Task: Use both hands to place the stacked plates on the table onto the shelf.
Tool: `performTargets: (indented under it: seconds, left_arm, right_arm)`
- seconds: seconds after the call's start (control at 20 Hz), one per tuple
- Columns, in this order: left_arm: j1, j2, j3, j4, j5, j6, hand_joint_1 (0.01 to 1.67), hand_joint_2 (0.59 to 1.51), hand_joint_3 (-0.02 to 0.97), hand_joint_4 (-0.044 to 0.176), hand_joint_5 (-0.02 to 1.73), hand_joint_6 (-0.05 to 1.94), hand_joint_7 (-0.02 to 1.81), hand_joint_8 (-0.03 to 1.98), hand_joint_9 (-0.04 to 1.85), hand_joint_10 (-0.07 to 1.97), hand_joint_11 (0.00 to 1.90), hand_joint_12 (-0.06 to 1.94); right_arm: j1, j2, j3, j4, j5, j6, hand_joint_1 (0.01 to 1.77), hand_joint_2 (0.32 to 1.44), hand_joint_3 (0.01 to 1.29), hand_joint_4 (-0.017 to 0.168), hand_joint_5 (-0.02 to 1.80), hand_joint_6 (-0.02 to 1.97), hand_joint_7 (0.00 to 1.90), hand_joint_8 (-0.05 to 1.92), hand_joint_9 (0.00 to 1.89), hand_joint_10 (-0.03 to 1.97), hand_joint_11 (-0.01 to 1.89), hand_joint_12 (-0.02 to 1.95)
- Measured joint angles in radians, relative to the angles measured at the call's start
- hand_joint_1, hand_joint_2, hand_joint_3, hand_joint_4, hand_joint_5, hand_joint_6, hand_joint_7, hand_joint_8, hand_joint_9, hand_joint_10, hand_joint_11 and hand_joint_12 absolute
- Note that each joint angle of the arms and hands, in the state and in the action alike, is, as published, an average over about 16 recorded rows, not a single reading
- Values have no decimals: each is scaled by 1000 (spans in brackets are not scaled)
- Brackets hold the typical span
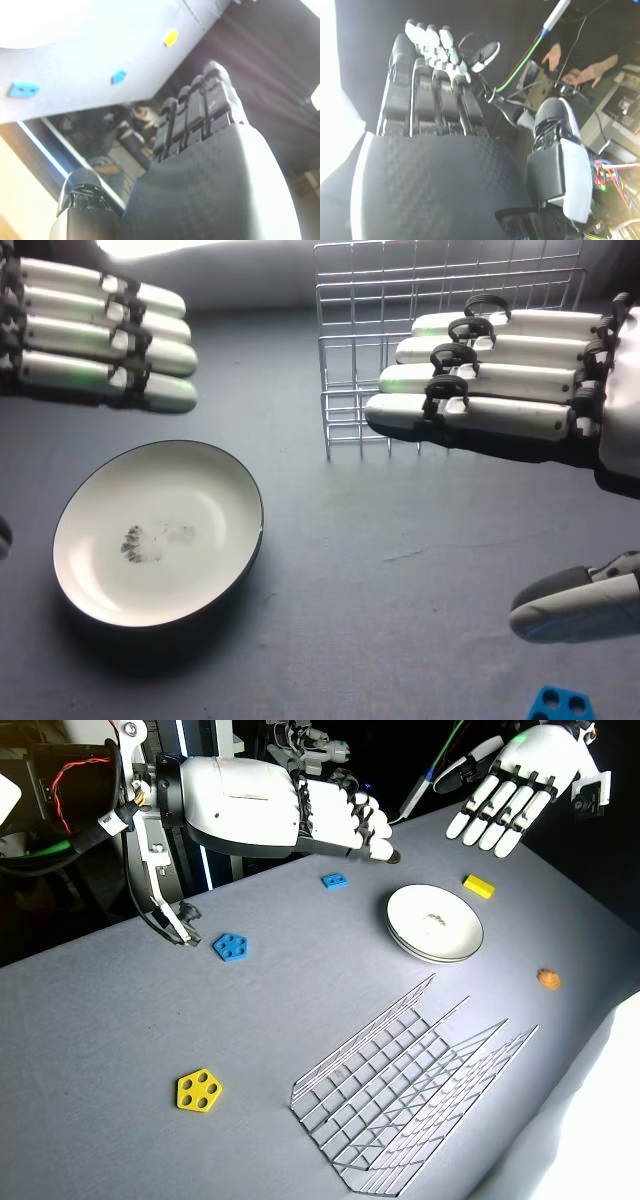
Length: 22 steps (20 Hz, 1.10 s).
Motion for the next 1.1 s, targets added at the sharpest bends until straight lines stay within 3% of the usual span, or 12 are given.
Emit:
performTargets:
  seconds: [0.15, 0.3, 0.7, 1.1]
  left_arm:
    - [12, -10, 12, 23, -8, 7, 18, 1053, 33, 7, 84, 54, 73, 49, 71, 41, 83, 35]
    - [40, -26, 35, 41, -15, 19, 18, 1049, 31, 8, 23, -2, 16, -6, 15, 9, 16, -6]
    - [175, -86, 130, 23, -27, 96, 18, 1039, 21, 7, 22, -8, 19, -13, 19, 8, 16, -12]
    - [362, -150, 230, -76, -43, 189, 19, 1039, 17, 5, 22, -8, 15, -13, 15, 8, 16, -9]
  right_arm:
    - [-2, -2, 1, -8, 3, 0, 32, 1115, 23, 0, 95, 111, 104, 92, 115, 98, 173, 75]
    - [-5, -3, 1, -16, 9, 1, 32, 1112, 17, 0, 19, 21, 19, 10, 13, 11, 29, -3]
    - [-11, -4, 2, -34, 22, 6, 174, 1060, 17, 1, 21, 19, 22, 10, 16, 7, 21, -9]
    - [-14, -6, 2, -38, 28, 5, 658, 1003, 17, 2, 17, 19, 22, 9, 13, 6, 22, -8]
